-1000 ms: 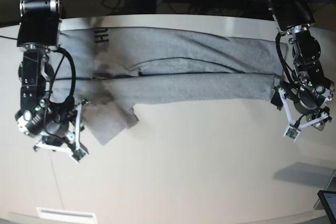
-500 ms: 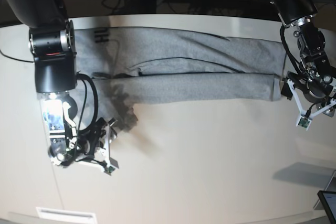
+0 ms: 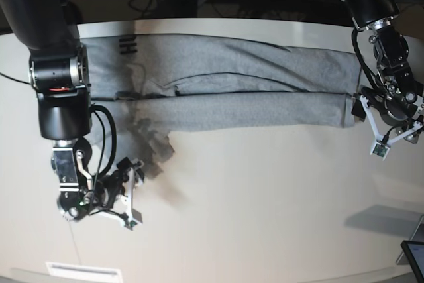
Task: Fold the T-shirt properly
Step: 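Fold the protruding sleeve onto the strip with the right gripper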
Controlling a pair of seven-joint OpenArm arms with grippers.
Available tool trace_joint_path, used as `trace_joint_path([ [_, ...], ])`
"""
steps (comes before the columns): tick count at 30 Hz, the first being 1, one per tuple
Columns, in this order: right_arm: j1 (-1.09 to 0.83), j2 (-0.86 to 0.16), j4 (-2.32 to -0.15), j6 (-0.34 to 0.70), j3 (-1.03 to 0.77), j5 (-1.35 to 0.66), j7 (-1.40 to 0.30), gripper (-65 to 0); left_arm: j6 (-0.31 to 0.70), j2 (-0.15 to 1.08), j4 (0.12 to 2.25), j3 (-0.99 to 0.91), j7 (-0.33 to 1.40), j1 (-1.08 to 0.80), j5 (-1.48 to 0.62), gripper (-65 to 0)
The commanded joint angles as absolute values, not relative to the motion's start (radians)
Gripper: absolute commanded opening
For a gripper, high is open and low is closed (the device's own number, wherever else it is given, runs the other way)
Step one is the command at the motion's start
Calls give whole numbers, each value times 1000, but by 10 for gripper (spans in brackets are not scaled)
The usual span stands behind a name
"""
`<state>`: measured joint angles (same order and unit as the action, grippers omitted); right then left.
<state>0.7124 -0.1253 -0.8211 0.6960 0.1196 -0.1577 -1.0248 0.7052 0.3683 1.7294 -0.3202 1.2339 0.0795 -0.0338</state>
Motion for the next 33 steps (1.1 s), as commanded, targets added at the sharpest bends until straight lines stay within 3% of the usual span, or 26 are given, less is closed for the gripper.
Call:
trace_joint_path([
  [1, 754, -128, -817, 698, 119, -166, -1003, -279, 698, 384, 1742, -325, 1222, 94, -31, -79],
  [13, 811, -130, -559, 698, 122, -165, -820, -279, 698, 384, 1742, -326, 1222, 93, -31, -79],
  [23, 878, -131, -561, 698, 122, -163, -894, -281, 698, 384, 1742, -320, 1222, 93, -31, -79],
  [33, 860, -150, -553, 698, 124, -162, -837, -279, 698, 384, 1742, -321, 1222, 93, -31, -79],
])
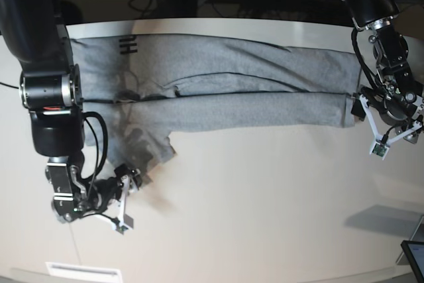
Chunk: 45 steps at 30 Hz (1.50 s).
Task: Fold the T-shirt properly
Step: 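Fold the protruding sleeve onto the strip with the right gripper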
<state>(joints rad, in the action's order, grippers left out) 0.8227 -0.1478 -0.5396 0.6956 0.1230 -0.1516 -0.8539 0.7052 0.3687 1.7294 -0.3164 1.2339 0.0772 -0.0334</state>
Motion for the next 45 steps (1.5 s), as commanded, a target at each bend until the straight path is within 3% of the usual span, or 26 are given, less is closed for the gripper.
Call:
trace_joint_path([
  [1, 858, -150, -553, 698, 124, -162, -837, -279, 698, 384, 1742, -318, 1222, 93, -31, -79],
  [21, 791, -148, -552, 698, 199, -163, -797, -293, 698, 384, 1742, -317, 1222, 93, -31, -79],
  [23, 791, -148, -552, 698, 197, -163, -797, -353, 698, 384, 1742, -317, 1222, 93, -31, -79],
  [29, 791, -145, -552, 698, 197, -163, -802, -640, 698, 384, 1742, -317, 1222, 93, -31, -79],
  [38, 808, -148, -587, 698, 154, -166, -874, -649, 698, 384, 1742, -315, 1222, 101, -31, -79],
  [45, 746, -148, -849, 698, 65, -166, -1081, -650, 698, 384, 1742, -315, 1221, 105, -31, -79],
])
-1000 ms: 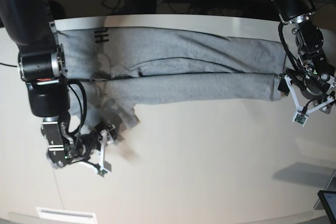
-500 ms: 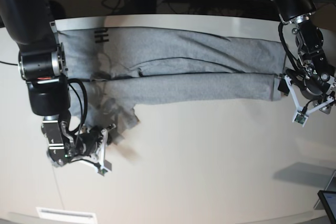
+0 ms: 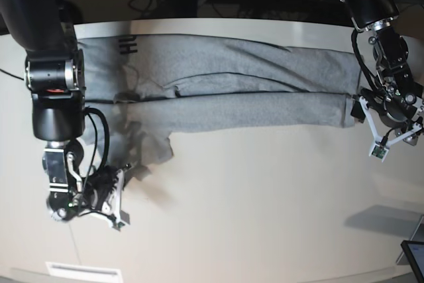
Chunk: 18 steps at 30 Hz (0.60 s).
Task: Fold the T-shirt properly
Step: 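Fold the protruding sleeve onto the strip with the right gripper, then grasp the collar-end corner of the folded strip with the right gripper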
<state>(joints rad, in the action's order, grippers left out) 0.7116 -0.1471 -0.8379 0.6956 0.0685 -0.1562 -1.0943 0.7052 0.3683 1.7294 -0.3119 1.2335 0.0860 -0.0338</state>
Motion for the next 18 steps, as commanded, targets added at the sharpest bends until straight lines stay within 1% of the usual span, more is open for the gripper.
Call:
trace_joint_path([
  [1, 730, -148, -905, 698, 65, -166, -1109, -650, 698, 384, 1742, -315, 1221, 105, -31, -79],
  [3, 694, -147, -1013, 698, 65, -166, -1173, -650, 698, 384, 1741, -315, 1221, 105, -31, -79],
  [9, 578, -142, -1253, 698, 54, -166, -1326, -650, 698, 384, 1741, -315, 1219, 105, -31, -79],
  [12, 499, -142, -1369, 698, 15, -165, -1337, -650, 698, 384, 1730, -315, 1219, 107, -31, -79],
  [18, 352, -145, -1461, 698, -10, -165, -1339, -650, 698, 384, 1647, -294, 1219, 134, -31, -79],
])
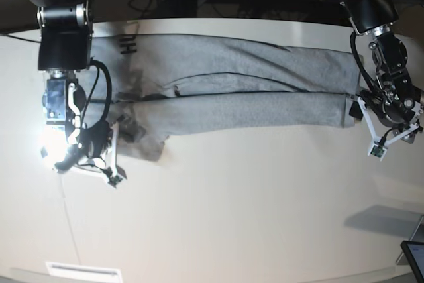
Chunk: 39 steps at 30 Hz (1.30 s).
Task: Fold the T-shirt properly
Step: 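Grasp the collar-end corner of the folded strip with the right gripper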
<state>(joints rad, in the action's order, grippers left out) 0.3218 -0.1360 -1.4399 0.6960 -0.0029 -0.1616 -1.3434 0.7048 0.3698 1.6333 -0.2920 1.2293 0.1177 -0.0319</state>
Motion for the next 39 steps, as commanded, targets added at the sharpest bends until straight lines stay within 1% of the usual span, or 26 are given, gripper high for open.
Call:
trace_joint_path([
  [1, 331, -145, -1483, 698, -18, -165, -1339, -650, 698, 384, 1638, -286, 1218, 137, -31, -79],
  [10, 82, -148, -1797, 698, -16, -166, -1336, -650, 698, 375, 1627, -197, 1194, 173, -31, -79],
  [15, -5, -148, -1936, 698, -21, -166, -1336, -650, 698, 375, 1609, -148, 1164, 174, -31, -79],
  [18, -35, -148, -1956, 698, -21, -168, -1334, -650, 698, 375, 1554, -133, 1159, 183, -31, -79],
  [23, -74, -145, -1977, 698, -18, -168, -1320, -650, 698, 375, 1484, -131, 1089, 179, -31, -79],
  [28, -136, -145, -1989, 698, -18, -170, -1205, -650, 698, 375, 1409, -131, 1081, 182, -31, -79],
  [34, -216, -145, -1997, 698, -19, -168, -1018, -650, 698, 375, 1406, -130, 1010, 168, -31, -79],
  [39, -219, -148, -2009, 698, -21, -165, -1017, -650, 698, 378, 1406, -130, 1007, 163, -31, -79],
])
